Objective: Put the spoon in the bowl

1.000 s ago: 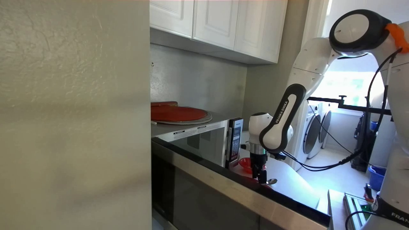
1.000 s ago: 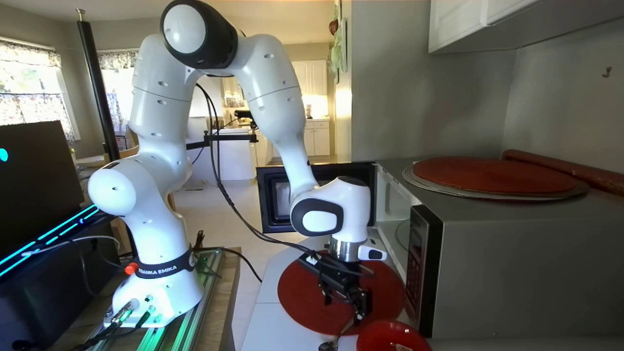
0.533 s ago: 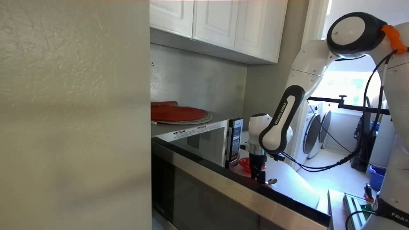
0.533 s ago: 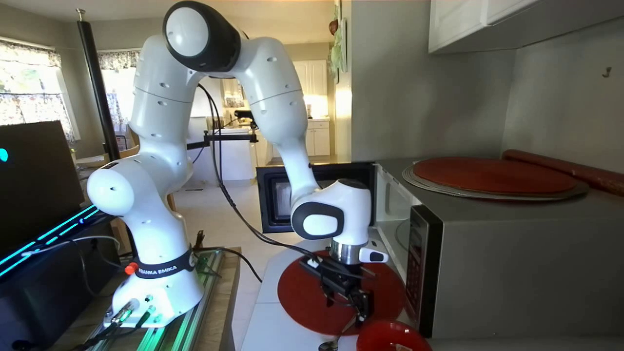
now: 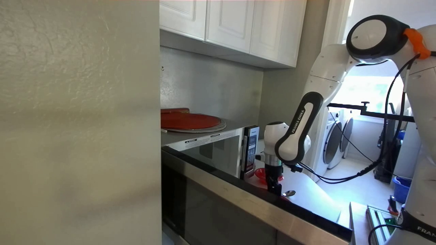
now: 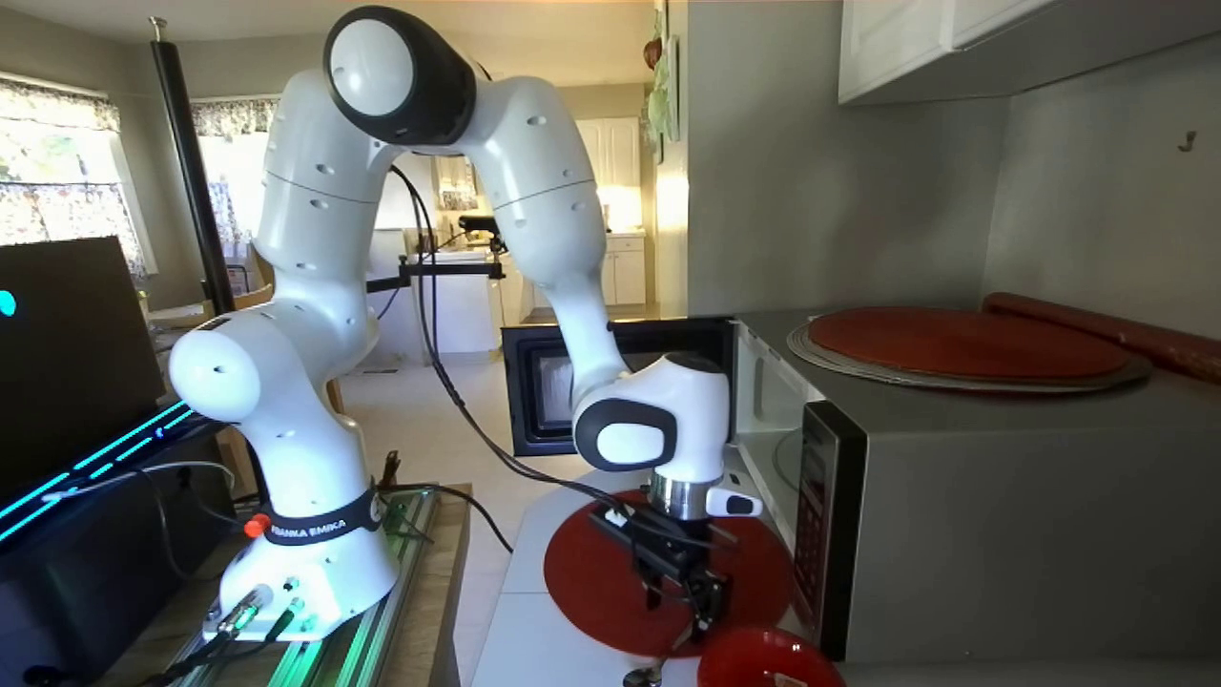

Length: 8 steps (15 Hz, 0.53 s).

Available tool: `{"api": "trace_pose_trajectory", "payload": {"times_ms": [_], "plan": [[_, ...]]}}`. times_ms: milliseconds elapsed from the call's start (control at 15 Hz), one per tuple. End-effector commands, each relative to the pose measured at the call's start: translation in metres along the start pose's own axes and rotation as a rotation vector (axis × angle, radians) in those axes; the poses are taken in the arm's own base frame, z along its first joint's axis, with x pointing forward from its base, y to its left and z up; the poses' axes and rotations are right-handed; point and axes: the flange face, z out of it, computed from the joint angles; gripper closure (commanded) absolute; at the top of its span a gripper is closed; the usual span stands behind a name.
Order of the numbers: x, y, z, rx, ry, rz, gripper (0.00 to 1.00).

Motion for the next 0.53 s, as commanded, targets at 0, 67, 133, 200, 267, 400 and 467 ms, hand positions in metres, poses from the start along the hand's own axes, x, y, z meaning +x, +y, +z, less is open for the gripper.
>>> {"api": "trace_pose_trajectory", "payload": {"times_ms": [0,67,133,200,267,400,467], "plan": [[0.0044,0.0049,0.0058,0.016,0.011,0.011,0.18],[0.0047,0.0051,0.0061,0.019,0.011,0.01,0.22],[0.0051,0.0054,0.006,0.02,0.013,0.01,0.24],[0.0055,0.0059,0.0055,0.022,0.016,0.011,0.32],[0.0057,0.007,0.0049,0.023,0.018,0.013,0.33],[0.0063,0.0084,0.0039,0.025,0.022,0.016,0.39],[0.0062,0.0089,0.0038,0.027,0.023,0.018,0.35]]}}
